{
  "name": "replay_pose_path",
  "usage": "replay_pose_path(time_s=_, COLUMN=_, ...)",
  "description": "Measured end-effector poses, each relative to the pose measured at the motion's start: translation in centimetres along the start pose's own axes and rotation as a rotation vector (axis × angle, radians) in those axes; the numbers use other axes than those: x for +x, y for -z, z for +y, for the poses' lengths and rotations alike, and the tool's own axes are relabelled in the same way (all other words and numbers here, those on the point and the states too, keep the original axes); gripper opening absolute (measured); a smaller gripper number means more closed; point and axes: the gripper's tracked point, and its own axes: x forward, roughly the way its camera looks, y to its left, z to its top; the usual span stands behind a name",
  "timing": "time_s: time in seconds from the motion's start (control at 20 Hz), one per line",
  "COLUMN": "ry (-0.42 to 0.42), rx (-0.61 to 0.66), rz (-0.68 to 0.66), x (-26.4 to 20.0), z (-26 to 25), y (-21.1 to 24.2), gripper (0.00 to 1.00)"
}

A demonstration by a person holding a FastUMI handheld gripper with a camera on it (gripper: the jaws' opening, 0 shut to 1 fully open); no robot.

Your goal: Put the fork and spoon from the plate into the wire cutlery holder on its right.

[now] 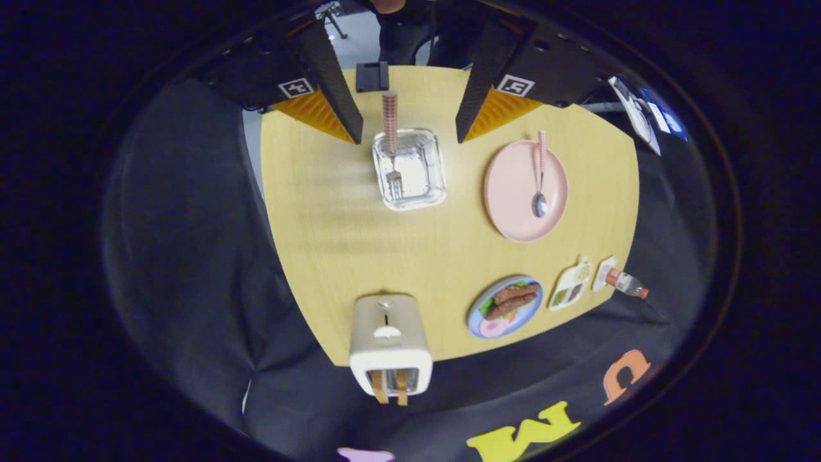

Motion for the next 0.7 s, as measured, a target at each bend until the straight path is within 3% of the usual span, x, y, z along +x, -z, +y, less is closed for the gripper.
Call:
replay_pose_path(time_s=0.1, ry=-0.030, rx=-0.033, rz=-0.107, x=-0.8, z=2.9, y=-1.4, gripper=0.96)
replay_pose_path(time_s=0.25, ry=-0.080, rx=-0.107, rz=-0.205, x=-0.3, z=8.3, y=-1.4, gripper=0.96)
replay_pose_path(time_s=0.45, ry=-0.130, rx=-0.217, rz=-0.246, x=2.1, z=15.4, y=0.6, gripper=0.97)
replay_pose_path(time_s=0.7, ry=-0.177, rx=-0.265, rz=-0.247, x=7.8, z=21.4, y=3.2, gripper=0.97)
